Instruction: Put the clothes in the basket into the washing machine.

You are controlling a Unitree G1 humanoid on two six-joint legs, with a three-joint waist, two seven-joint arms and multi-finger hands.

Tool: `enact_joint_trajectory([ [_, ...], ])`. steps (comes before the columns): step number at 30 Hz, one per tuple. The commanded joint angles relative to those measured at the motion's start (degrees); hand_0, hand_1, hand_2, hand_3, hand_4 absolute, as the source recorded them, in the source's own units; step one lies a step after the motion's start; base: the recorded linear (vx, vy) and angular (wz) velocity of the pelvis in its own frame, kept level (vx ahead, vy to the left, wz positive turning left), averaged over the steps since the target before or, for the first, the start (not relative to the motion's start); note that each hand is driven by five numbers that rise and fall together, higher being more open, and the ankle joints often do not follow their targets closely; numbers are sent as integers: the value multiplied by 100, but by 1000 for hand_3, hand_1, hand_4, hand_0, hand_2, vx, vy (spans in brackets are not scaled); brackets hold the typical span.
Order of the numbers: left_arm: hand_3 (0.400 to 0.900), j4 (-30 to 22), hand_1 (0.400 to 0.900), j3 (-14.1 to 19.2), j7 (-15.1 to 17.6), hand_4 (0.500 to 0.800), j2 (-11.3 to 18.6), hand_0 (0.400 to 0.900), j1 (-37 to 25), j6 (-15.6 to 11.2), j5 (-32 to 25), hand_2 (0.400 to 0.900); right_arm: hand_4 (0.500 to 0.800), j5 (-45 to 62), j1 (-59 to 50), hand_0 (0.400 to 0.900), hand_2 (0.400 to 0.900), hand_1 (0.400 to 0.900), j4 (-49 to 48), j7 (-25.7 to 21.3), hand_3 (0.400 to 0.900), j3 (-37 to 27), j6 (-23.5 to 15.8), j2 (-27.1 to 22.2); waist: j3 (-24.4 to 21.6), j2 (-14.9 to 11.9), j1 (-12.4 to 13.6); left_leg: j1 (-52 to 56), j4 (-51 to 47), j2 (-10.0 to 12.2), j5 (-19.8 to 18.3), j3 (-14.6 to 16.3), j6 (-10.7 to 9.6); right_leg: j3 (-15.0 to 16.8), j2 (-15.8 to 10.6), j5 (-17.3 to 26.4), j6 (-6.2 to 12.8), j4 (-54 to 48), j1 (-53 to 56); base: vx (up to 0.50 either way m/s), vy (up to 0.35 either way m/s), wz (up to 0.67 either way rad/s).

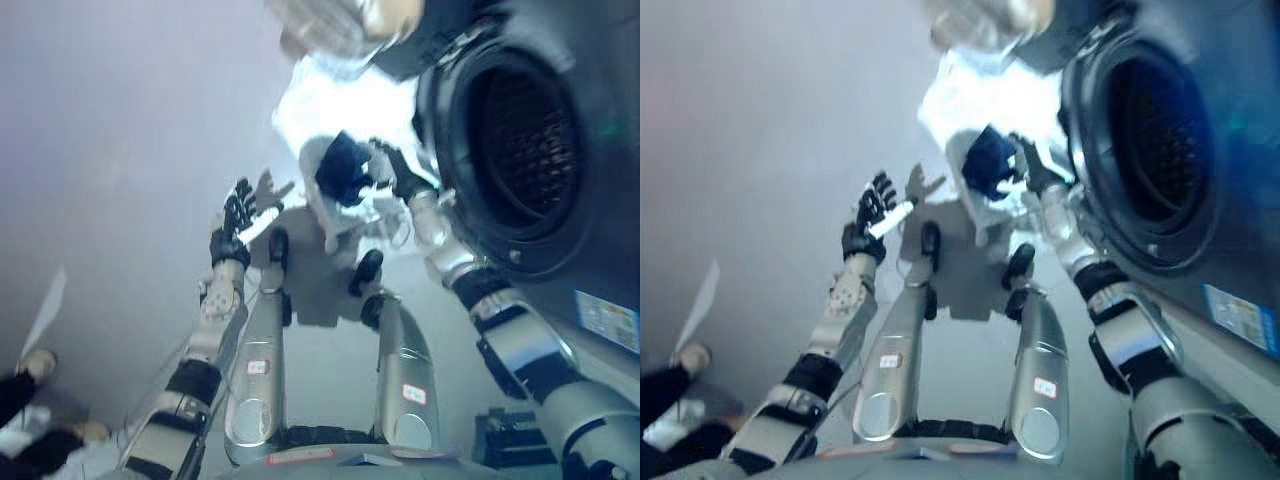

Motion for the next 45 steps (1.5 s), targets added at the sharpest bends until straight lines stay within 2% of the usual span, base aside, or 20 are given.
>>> enact_joint_trajectory([
  [1,900,-973,900,-29,356,800,167,900,-65,-682,337,900,800,-758,-376,900,900,900,-157,-542,900,480,-144,-363,-428,-16,105,-732,1033,20,-886,-46,-12,222,-279,379,900,-66,-544,-125,-14,24],
  [7,900,-1500,900,-194,632,800,262,900,-484,-809,328,900,800,-979,-1037,900,900,900,650,-757,900,828,-49,-460,-484,112,276,-2079,1923,-203,-1111,-242,124,274,-496,-27,814,1124,-1921,-55,-2,21],
  [8,900,-1591,900,-225,650,800,283,900,-511,-831,300,900,800,-971,-1100,900,900,900,857,-741,900,869,-28,-442,-523,121,304,-2260,2222,-249,-1408,-311,116,336,-540,-314,880,1461,-2140,54,11,10],
  [11,900,-1839,900,-271,686,800,294,900,-499,-817,194,900,800,-828,-1047,900,900,900,1103,-801,900,803,8,-339,-521,192,326,-2737,2732,-331,-1557,-313,182,472,-631,-460,808,1945,-2651,7,18,2],
  [16,900,-1913,900,-211,826,800,306,900,-404,-788,99,900,800,-952,-799,900,900,900,1022,-652,900,901,40,-168,-554,188,262,-3370,3425,-440,-1735,-283,228,726,-789,-684,672,2627,-3354,-6,4,0],
  [20,900,-1904,900,-207,868,800,340,900,-357,-787,50,900,800,-1188,-780,900,900,900,1243,-695,900,949,122,-40,-602,234,262,-3635,3702,-508,-1780,-260,257,856,-832,-703,627,2841,-3657,-9,8,-2],
  [21,900,-1919,900,-212,880,800,337,900,-342,-792,51,900,664,-1162,-783,673,673,673,1294,-711,673,890,136,-15,-610,256,266,-3667,3743,-509,-1782,-252,262,884,-838,-691,625,2877,-3724,-20,25,-3],
  [22,900,-1910,900,-213,886,800,339,900,-333,-784,37,900,601,-1153,-784,569,569,569,1300,-746,569,871,143,-13,-626,261,268,-3704,3778,-505,-1780,-247,267,917,-847,-690,625,2912,-3770,0,0,0],
  [23,900,-1931,900,-211,902,800,341,900,-313,-795,28,900,500,-1156,-766,400,400,400,1284,-762,400,858,153,-14,-639,263,259,-3738,3836,-511,-1789,-241,282,934,-858,-691,614,2964,-3813,-19,32,-5],
  [28,900,-1907,900,-244,933,800,345,900,-306,-813,39,900,500,-1199,-775,400,400,400,1291,-835,400,866,157,34,-688,272,248,-3787,3960,-504,-1794,-217,325,1038,-828,-588,615,3010,-3924,-27,36,-10],
  [36,900,-1768,900,-151,972,800,315,900,-281,-753,81,900,500,-1213,-661,400,400,400,952,-950,400,744,188,-228,-770,220,156,-3702,3983,-490,-1779,-238,320,1071,-821,-555,611,2961,-3806,-14,14,-5],
  [40,900,-1687,900,61,1076,800,311,900,-229,-724,158,900,500,-1359,-508,400,400,400,-274,-975,400,670,182,-770,-803,51,-28,-3508,3881,-378,-1787,-185,283,984,-717,-427,650,2680,-3543,-17,24,-21],
  [45,900,-1679,900,331,1151,800,342,900,-140,-663,250,900,500,-1589,-242,400,400,400,-1820,-1014,400,242,158,-1780,-853,-131,-273,-3281,3678,-309,-1795,-141,254,897,-567,-420,682,2393,-3257,-22,1,-13],
])
